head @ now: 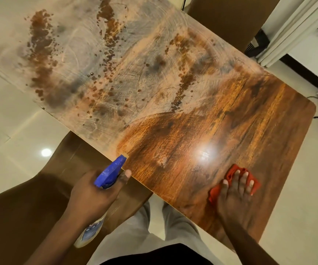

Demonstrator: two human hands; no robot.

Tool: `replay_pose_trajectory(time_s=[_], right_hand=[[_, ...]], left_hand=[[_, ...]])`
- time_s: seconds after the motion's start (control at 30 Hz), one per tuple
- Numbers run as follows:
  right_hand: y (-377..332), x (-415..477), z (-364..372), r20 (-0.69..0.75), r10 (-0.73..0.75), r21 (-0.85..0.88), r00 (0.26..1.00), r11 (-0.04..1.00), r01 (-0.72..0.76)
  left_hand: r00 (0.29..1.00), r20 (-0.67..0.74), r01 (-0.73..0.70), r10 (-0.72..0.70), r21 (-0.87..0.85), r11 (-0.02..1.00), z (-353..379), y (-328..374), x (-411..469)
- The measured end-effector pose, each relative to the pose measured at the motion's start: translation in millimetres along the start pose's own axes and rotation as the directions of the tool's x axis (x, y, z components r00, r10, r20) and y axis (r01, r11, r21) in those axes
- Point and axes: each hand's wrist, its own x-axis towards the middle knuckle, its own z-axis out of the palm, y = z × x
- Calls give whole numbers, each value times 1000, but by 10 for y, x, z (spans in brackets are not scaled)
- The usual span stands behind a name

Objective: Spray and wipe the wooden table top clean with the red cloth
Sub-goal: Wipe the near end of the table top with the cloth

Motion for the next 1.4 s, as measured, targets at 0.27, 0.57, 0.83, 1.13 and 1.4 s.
replay_pose_trajectory(time_s=[0.27, 0.57, 0.83, 1.13, 1.4], right_hand=[[-1660, -103, 410, 55, -277, 28, 959, 961, 276], [-3004, -352, 782, 224, -790, -25, 571, 581, 814], [-2040, 347, 427, 227, -808, -80, 544, 542, 837], [-223, 944, -495, 37, 22, 20, 999, 1000, -23], [-1107, 1860, -574, -42, 219, 147, 975, 966, -211]], left_hand=[[1000, 12, 21, -21, 0, 1000, -112, -91, -48], [997, -40, 68, -73, -107, 992, -269, -199, 24], [998, -62, -4, -3, -120, 993, -201, -71, 205], [986, -4, -167, 169, -154, 974, -44, 382, 407], [977, -43, -214, 210, -205, 955, -38, 651, 558]])
